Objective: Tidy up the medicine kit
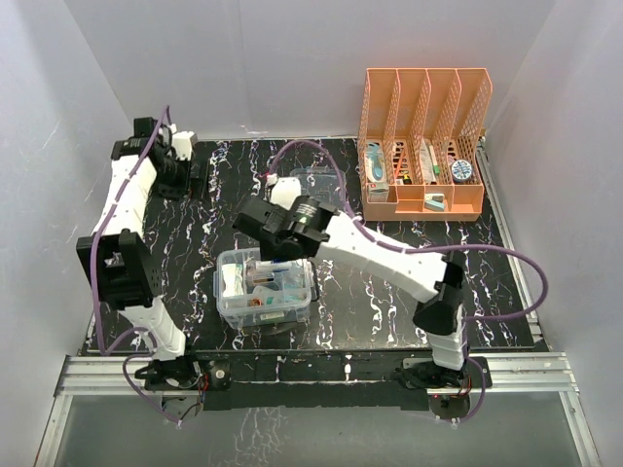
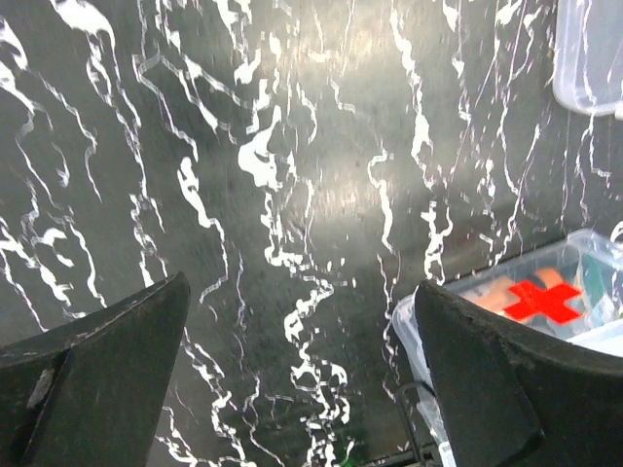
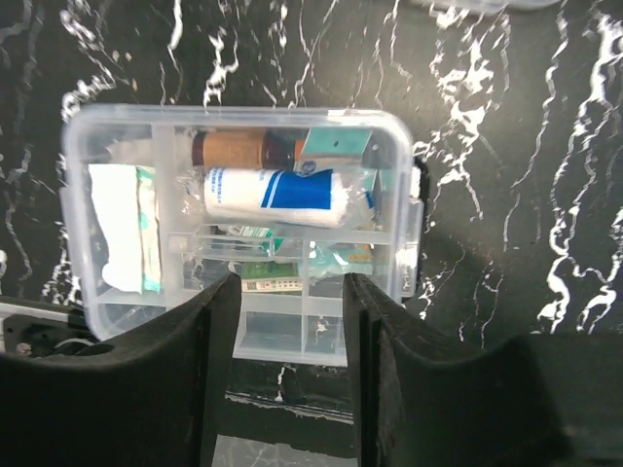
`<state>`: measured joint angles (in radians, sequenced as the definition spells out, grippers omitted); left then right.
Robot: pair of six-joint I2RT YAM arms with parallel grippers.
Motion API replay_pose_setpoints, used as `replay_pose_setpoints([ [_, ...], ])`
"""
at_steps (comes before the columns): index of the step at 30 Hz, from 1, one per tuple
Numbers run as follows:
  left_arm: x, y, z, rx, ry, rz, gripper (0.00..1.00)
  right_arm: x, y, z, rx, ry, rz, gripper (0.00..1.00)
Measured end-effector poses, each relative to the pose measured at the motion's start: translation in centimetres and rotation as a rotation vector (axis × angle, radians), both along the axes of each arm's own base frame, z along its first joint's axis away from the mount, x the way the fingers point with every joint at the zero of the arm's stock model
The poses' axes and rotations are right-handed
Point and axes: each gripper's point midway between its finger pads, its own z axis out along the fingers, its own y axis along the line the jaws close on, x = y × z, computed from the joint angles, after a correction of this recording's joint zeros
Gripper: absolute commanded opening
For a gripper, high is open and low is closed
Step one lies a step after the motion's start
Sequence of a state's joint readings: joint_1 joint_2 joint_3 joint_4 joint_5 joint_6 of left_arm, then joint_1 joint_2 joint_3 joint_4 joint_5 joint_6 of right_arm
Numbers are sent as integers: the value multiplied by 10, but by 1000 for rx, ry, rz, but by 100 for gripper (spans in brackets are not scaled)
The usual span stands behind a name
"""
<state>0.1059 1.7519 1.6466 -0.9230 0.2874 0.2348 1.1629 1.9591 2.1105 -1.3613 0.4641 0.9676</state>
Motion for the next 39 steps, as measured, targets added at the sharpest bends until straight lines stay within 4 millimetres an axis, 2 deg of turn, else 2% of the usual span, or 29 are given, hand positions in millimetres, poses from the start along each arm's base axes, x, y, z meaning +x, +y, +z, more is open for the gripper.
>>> replay_pose_setpoints([
  [3, 27, -12, 10, 23, -22, -21, 97, 7, -14, 34, 51, -71, -22, 55],
  [6, 62, -40, 16, 44, -51, -58, 96, 19, -41, 55, 74, -123, -68, 61],
  [9, 92, -77, 8, 53, -56, -99, 96, 32, -88, 57, 38, -153, -149, 62],
  [13, 122, -129, -25, 74, -35, -150, 96, 42, -140, 42, -29, -164, -235, 62],
  [15, 125, -150, -49, 96, -4, -170, 96, 42, -157, 30, -56, -160, -257, 62],
  [16, 123, -155, -67, 114, 30, -172, 97, 41, -163, 25, -64, -158, -263, 62],
  [19, 114, -180, -88, 146, 62, -210, 98, 35, -178, 8, -84, -148, -273, 61],
  [21, 110, -193, -96, 165, 67, -224, 98, 31, -187, -1, -87, -141, -280, 62],
  [26, 111, -218, -99, 182, 30, -236, 98, 25, -203, -13, -62, -135, -305, 61],
  [29, 116, -224, -104, 186, 13, -225, 97, 27, -208, -14, -51, -138, -316, 61],
  [32, 117, -227, -117, 193, 23, -207, 94, 32, -209, -11, -39, -150, -323, 62],
  [34, 117, -227, -128, 199, 42, -193, 88, 34, -210, -10, -33, -154, -325, 61],
  [37, 116, -227, -144, 203, 66, -170, 72, 35, -212, -7, -23, -162, -324, 62],
  [39, 119, -228, -144, 195, 55, -156, 51, 35, -212, -5, -10, -168, -324, 62],
])
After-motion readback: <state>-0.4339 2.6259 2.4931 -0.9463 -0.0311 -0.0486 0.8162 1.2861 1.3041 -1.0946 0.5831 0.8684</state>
